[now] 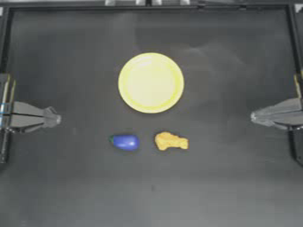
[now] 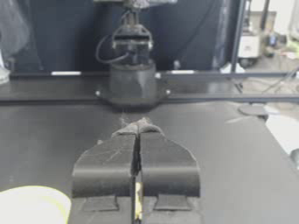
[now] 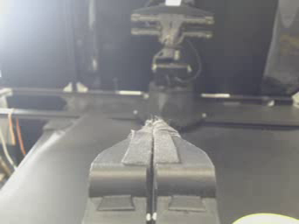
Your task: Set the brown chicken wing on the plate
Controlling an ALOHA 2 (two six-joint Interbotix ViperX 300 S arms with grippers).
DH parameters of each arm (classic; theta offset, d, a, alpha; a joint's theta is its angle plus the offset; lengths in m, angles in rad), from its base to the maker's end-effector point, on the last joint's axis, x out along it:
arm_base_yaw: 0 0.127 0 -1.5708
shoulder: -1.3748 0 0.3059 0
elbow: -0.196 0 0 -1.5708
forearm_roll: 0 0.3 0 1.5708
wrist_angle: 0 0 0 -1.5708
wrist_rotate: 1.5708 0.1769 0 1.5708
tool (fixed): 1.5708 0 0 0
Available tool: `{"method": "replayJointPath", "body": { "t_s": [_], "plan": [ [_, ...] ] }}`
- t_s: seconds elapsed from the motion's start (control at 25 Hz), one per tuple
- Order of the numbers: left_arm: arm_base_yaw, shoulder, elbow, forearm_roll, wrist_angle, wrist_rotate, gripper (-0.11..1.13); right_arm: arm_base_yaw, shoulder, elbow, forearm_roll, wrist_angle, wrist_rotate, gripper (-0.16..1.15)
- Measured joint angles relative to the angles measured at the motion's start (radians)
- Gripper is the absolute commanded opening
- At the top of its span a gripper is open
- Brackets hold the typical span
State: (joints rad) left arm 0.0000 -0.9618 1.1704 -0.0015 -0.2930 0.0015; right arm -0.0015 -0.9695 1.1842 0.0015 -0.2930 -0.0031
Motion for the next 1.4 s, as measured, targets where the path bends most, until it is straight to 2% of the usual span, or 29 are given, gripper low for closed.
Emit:
{"method": "replayJointPath", "body": {
  "t_s": [0.04,0.08,0.16,0.28,0.4,0.48,0.52,0.64,0.72,0.76,0.88,1.04,1.24,1.4],
  "plan": [
    [0.002,-0.002,0.002,-0.002,0.0,0.0,-0.02,0.0,0.0,0.002,-0.002,0.0,0.002,-0.02],
    [0.002,-0.006,0.005,-0.002,0.002,0.002,0.0,-0.002,-0.002,0.005,-0.003,0.002,0.002,-0.03],
    [0.002,-0.017,0.009,-0.002,0.003,0.005,0.08,0.0,-0.006,0.014,-0.003,0.002,0.003,0.03],
    [0.003,-0.021,0.008,-0.002,0.014,0.006,0.08,0.0,-0.014,0.017,-0.003,0.009,0.003,0.11],
    [0.003,-0.021,0.008,-0.002,0.02,0.009,0.16,-0.002,-0.02,0.018,-0.002,0.02,0.003,0.2],
    [0.005,-0.021,0.008,-0.002,0.02,0.009,0.33,0.0,-0.02,0.018,-0.005,0.021,-0.003,0.34],
    [0.005,-0.021,0.008,-0.002,0.02,0.008,0.47,0.0,-0.02,0.018,-0.006,0.021,-0.006,0.43],
    [0.005,-0.021,0.008,-0.002,0.021,0.009,0.9,0.0,-0.02,0.017,-0.014,0.023,-0.006,0.8],
    [0.005,-0.021,0.008,-0.002,0.021,0.009,1.09,-0.002,-0.02,0.017,-0.014,0.023,-0.006,1.03],
    [0.005,-0.02,0.008,-0.002,0.021,0.008,1.09,0.0,-0.02,0.018,-0.015,0.023,-0.006,1.09],
    [0.005,-0.018,0.003,-0.002,0.028,0.008,0.98,-0.002,-0.02,0.018,-0.012,0.04,-0.006,0.98],
    [0.005,-0.015,0.0,-0.002,0.041,0.009,1.02,-0.012,-0.02,0.0,0.008,0.109,-0.005,0.99],
    [0.005,-0.015,0.0,-0.003,0.044,0.008,1.03,-0.074,0.003,-0.095,0.077,0.334,0.002,0.99],
    [0.005,-0.014,-0.002,-0.003,0.044,0.006,1.03,-0.106,0.089,-0.198,0.087,0.512,0.002,0.99]
  ]
}}
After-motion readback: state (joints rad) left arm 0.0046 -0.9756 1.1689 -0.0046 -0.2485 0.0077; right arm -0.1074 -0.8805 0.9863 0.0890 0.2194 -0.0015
